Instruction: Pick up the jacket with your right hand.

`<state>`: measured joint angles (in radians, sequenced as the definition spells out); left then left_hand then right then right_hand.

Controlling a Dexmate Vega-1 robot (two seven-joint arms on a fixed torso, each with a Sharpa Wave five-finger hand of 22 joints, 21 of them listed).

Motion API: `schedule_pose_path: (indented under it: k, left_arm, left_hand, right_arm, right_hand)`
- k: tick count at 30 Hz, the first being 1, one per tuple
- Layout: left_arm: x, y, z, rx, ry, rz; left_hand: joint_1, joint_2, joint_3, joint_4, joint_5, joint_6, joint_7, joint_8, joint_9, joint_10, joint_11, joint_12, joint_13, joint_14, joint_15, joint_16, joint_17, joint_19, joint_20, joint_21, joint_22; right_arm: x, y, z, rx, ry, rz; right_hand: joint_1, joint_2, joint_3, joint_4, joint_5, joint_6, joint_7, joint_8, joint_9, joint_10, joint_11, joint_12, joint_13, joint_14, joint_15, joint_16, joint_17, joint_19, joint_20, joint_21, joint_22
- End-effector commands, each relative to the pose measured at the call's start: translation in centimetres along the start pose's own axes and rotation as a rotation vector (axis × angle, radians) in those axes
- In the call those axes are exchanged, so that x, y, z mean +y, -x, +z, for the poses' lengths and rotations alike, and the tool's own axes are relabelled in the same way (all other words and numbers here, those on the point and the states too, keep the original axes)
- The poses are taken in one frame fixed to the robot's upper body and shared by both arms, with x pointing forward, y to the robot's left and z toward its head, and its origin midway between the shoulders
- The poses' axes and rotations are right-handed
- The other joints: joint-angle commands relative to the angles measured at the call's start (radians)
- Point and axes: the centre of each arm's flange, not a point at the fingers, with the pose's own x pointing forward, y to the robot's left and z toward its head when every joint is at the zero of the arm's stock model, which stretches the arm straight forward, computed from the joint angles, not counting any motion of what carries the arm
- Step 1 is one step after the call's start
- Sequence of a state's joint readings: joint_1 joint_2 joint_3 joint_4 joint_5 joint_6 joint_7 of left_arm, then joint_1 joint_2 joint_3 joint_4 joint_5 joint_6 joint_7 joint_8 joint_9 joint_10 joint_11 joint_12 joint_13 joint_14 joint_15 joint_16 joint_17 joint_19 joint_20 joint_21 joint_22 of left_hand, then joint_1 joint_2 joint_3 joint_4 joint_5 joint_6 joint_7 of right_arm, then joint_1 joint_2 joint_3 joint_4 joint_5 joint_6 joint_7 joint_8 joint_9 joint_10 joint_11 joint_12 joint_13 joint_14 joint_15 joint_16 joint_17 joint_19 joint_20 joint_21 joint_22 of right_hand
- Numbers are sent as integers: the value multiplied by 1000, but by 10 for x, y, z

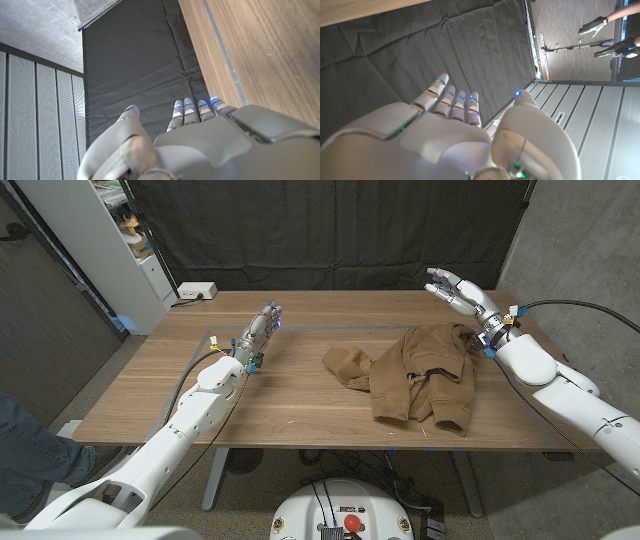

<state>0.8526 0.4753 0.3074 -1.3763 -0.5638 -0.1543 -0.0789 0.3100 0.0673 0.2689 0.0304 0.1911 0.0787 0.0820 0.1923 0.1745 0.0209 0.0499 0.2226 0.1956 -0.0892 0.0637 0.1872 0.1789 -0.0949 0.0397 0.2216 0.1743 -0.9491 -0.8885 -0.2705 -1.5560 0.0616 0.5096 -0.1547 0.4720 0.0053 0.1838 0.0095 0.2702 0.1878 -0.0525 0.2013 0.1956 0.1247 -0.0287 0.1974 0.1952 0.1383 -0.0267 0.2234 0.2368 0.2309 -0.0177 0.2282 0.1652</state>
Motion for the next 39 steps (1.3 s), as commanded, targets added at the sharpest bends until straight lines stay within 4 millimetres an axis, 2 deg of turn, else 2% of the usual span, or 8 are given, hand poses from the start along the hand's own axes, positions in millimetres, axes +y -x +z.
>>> schedule_pose_path:
  k: [1,8,12,25,30,32,34,39]
  left_arm:
    - [2,-2,2,-6,1,-1]
    - [1,-3,2,-5,-2,-2]
    - [1,-3,2,-3,-1,-2]
    - [-1,-4,1,3,-3,-4]
    - [-2,-4,2,2,-5,-4]
    - [-2,-4,2,3,-5,-5]
    - [-2,-4,2,4,-5,-3]
    - [-2,-4,2,4,-6,-1]
  left_hand:
    - [8,2,1,-8,-1,5,0,-1,5,2,-2,0,2,-2,-8,1,2,-3,11,-4,5]
    - [8,3,2,-9,-1,8,-1,0,5,4,-1,1,2,-1,-10,1,2,-3,16,-5,5]
    - [9,4,2,-11,-1,10,-1,0,5,5,-2,1,2,-1,-11,1,2,-3,18,-6,5]
    - [10,6,3,-14,-2,11,-2,0,5,7,-5,1,2,1,-11,1,2,-3,22,-8,5]
    - [10,6,3,-15,-2,12,-3,0,5,7,-5,1,2,1,-12,1,2,-3,25,-8,6]
    - [11,6,4,-15,-2,12,-4,0,5,7,-6,0,2,1,-12,1,2,-3,26,-9,6]
    - [11,7,4,-16,-2,12,-3,0,5,8,-7,1,2,2,-12,1,2,-3,27,-9,6]
    - [11,8,4,-17,-3,12,-4,-1,5,15,-1,3,2,-2,-4,0,2,-4,30,-10,6]
  right_arm:
    - [-4,3,2,-10,88,20]
    - [-6,1,3,-18,137,39]
    - [-6,1,3,-19,153,46]
    - [-9,1,3,-15,235,89]
    - [-11,0,4,-12,279,118]
    - [-11,0,4,-9,292,133]
    - [-12,0,4,-4,297,141]
    - [-11,0,5,-3,314,163]
  right_hand:
    - [6,2,2,-4,8,9,-11,2,0,15,-9,5,0,2,9,2,-2,-4,5,-5,4]
    - [2,1,0,-3,8,10,-18,2,0,13,-15,3,0,-4,16,-2,-5,-7,18,-10,4]
    - [-4,2,-3,-1,9,9,-21,1,1,11,-16,1,0,6,5,0,-7,-34,43,-25,4]
    - [-10,2,-7,1,11,7,-27,0,1,5,-16,-2,0,-6,8,-7,-12,-70,59,-41,4]
    - [-13,-1,-10,0,12,1,-31,-2,1,2,-17,-3,0,-10,16,-10,-14,-73,94,-42,4]
    - [-16,-3,-13,0,14,-2,-34,-3,1,1,-19,-3,0,-13,25,-11,-16,-73,129,-42,4]
    - [-22,-5,-18,2,16,-5,-38,-4,1,-3,-21,-3,1,-21,38,-14,-18,-64,187,-38,5]
    - [-28,-8,-22,3,18,-11,-45,-5,1,-9,-24,-5,1,-27,56,-15,-19,-53,211,-34,5]
